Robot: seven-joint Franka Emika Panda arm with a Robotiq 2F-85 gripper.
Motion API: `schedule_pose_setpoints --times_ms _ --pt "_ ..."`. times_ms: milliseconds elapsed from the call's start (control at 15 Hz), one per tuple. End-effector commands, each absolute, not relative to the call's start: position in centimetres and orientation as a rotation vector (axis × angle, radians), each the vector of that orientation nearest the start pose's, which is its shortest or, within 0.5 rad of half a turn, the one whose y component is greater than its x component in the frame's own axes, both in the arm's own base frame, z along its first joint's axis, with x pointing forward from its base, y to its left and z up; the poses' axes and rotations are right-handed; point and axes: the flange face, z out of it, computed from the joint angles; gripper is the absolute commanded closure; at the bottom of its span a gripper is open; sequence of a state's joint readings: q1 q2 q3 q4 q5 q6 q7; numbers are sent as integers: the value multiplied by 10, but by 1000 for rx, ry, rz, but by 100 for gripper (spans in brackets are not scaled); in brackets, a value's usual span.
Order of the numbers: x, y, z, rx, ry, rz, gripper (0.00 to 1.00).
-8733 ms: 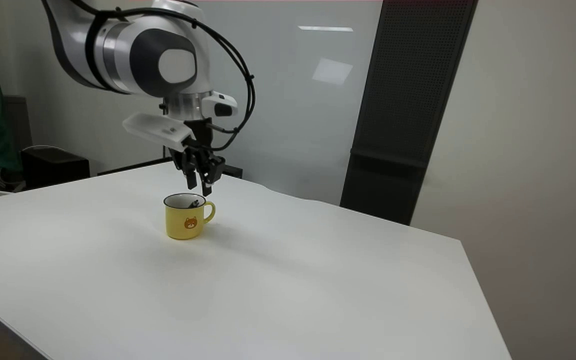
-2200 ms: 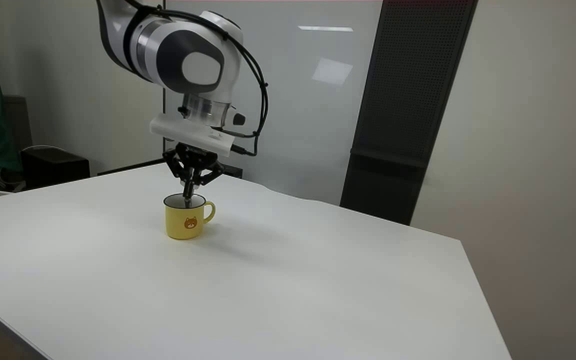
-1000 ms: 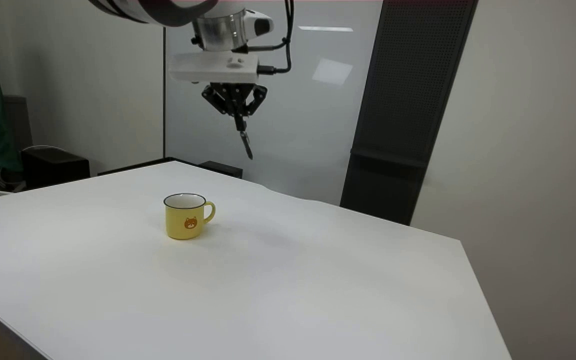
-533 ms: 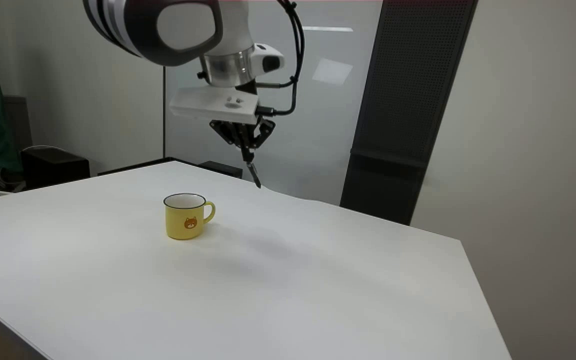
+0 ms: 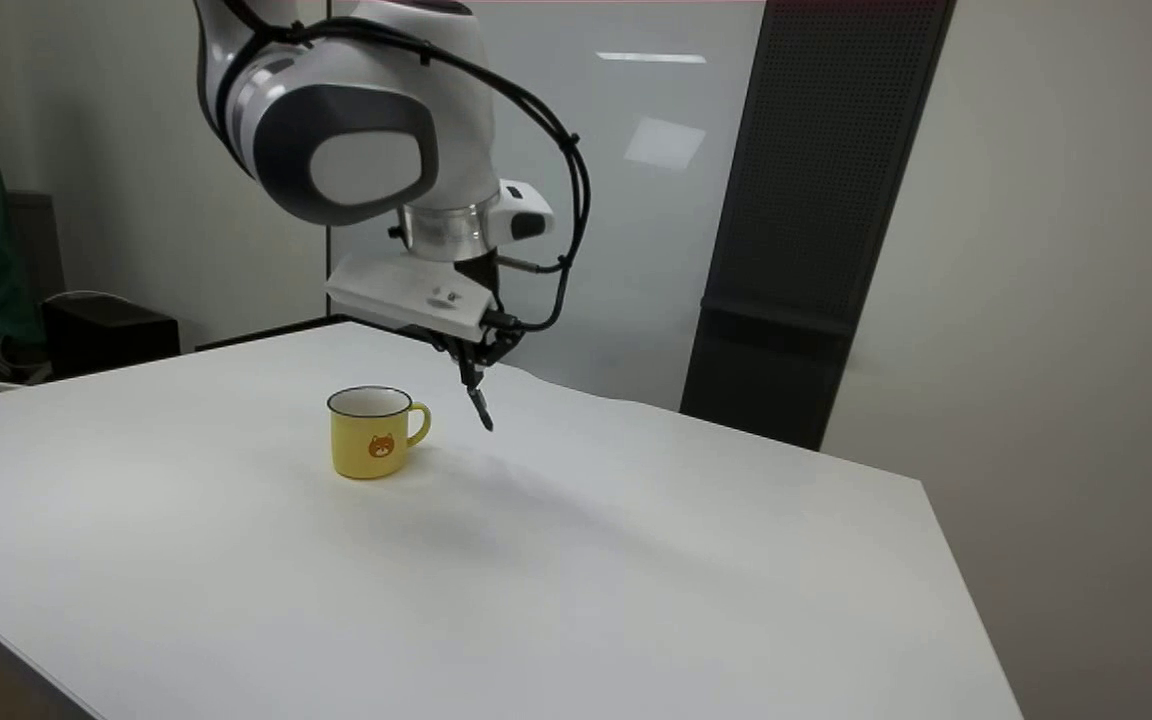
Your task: Remove the pen from the cup and put it on the table
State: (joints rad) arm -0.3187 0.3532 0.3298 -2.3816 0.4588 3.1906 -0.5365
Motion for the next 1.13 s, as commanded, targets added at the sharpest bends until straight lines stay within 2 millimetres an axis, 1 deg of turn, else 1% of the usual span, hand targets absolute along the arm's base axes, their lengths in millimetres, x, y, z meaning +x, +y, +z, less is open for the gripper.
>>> schedule_pose_setpoints --times_ms 0,333,400,467,533,800,867,933,1000,1067 --pt "541 -43 203 -2958 -30 -688 99" --pt "536 -51 178 -2951 -13 -596 99" --pt "534 -53 174 -2952 -7 -575 71" --pt "533 -53 171 -2953 -4 -558 69" --pt "532 -54 169 -2953 0 -537 64" --pt "527 -58 163 -2977 31 -477 37" --pt "525 -59 162 -2992 53 -466 30" --pt "517 -64 163 -3047 117 -427 22" --pt "513 -68 160 -3067 148 -402 16" --pt "511 -71 159 -3095 169 -354 8"
